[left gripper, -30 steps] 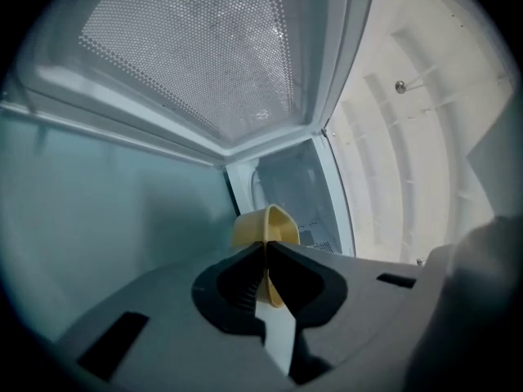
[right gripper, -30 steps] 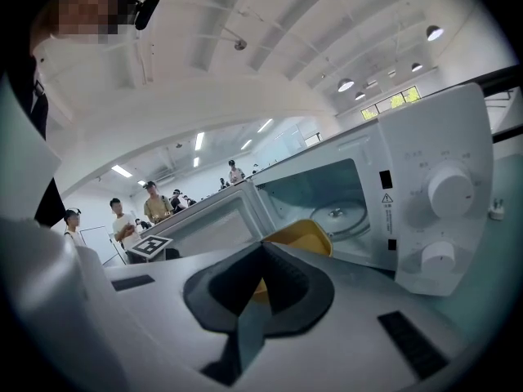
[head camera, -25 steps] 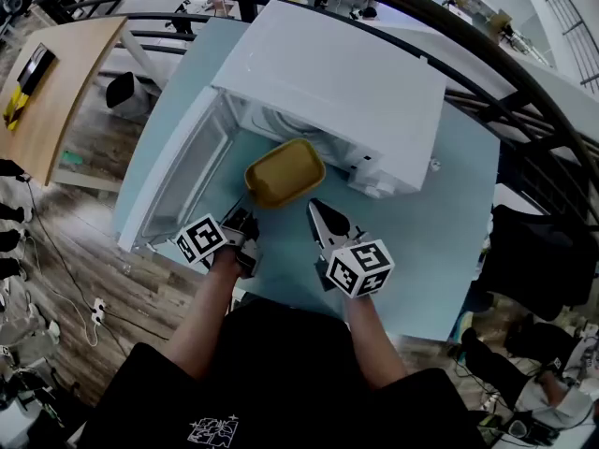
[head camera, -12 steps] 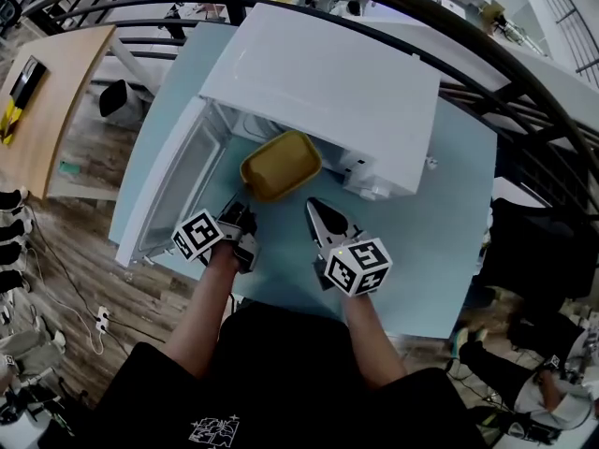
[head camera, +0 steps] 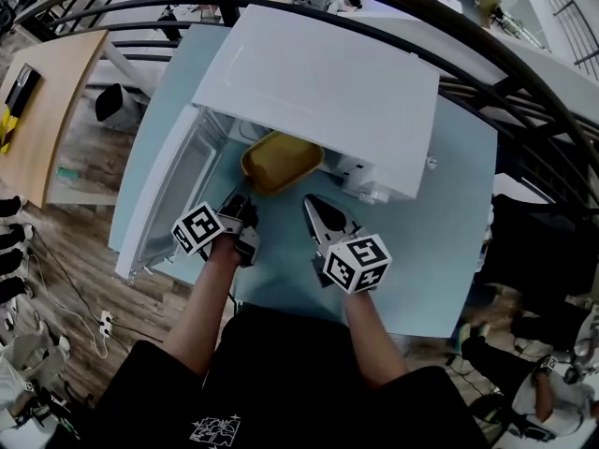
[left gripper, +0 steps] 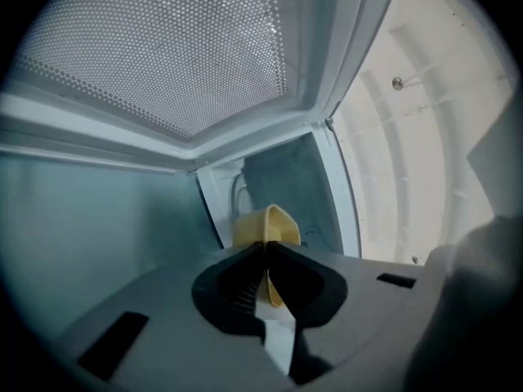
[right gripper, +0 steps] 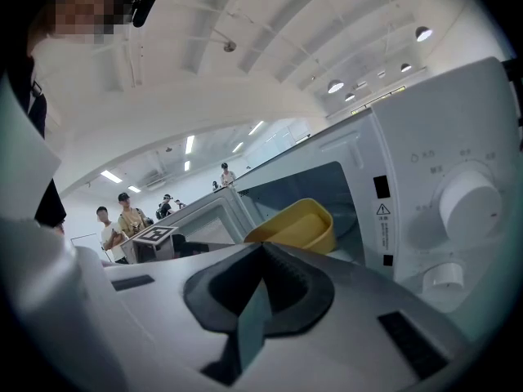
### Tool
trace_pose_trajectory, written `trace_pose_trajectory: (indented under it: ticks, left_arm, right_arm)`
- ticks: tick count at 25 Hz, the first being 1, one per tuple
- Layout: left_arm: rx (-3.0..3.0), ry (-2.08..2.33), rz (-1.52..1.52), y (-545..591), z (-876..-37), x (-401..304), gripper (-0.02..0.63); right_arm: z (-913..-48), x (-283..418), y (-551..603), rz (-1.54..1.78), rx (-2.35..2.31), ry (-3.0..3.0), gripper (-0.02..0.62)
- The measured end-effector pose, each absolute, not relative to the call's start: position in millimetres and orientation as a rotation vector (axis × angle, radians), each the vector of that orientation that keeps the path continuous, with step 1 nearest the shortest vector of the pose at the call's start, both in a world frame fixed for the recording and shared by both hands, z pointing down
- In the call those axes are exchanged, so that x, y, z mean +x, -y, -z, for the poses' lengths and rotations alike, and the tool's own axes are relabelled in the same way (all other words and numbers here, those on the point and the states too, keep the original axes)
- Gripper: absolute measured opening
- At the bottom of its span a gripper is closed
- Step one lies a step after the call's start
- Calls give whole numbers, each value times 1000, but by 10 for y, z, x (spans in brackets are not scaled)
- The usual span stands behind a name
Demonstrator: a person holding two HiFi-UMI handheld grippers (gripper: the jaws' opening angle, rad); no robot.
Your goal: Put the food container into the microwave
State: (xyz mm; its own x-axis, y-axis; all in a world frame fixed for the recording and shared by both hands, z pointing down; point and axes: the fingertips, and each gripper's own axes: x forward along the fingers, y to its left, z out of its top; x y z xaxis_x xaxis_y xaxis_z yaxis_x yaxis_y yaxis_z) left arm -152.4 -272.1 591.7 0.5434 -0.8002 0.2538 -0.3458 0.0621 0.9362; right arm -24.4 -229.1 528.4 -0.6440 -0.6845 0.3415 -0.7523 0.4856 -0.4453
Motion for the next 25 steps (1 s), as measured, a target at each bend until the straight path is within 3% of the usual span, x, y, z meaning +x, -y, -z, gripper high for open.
trace_pose_trajectory:
  ticks: [25]
  left_arm:
    - [1558,992,465,3388,-5917,-1294,28]
  right_arm:
    - [-5370,-176,2675,-902,1322,2588,6]
